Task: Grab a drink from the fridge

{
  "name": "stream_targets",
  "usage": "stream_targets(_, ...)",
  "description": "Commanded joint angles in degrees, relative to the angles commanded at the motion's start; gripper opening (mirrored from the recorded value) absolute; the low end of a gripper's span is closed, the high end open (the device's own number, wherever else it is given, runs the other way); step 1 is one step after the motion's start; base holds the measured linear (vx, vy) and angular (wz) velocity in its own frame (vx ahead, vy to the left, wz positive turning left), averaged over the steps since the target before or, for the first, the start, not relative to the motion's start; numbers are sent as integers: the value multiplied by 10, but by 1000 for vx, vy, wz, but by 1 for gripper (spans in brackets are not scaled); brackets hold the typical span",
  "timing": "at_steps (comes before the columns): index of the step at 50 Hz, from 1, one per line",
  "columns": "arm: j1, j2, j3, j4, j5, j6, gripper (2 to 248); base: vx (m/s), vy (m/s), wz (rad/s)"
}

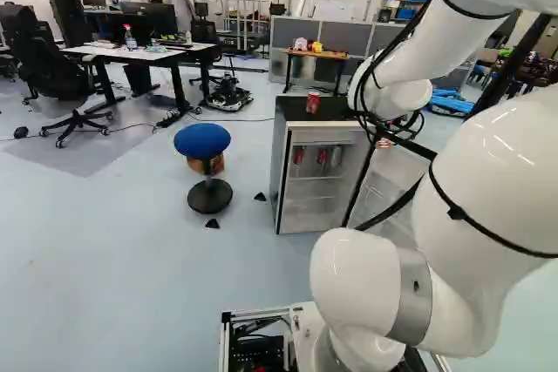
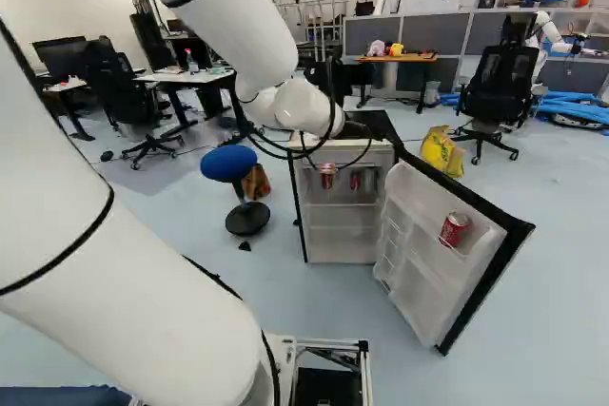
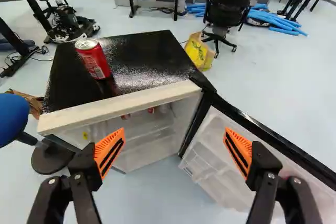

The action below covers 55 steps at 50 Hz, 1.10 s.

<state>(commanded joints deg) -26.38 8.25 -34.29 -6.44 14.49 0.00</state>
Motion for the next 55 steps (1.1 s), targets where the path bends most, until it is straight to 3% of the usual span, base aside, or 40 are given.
stream_targets(33, -62, 7, -39, -58, -85, 0, 247, 0, 0, 0)
stream_targets(55, -99, -16, -78, -48, -184, 0, 247, 0, 0, 0)
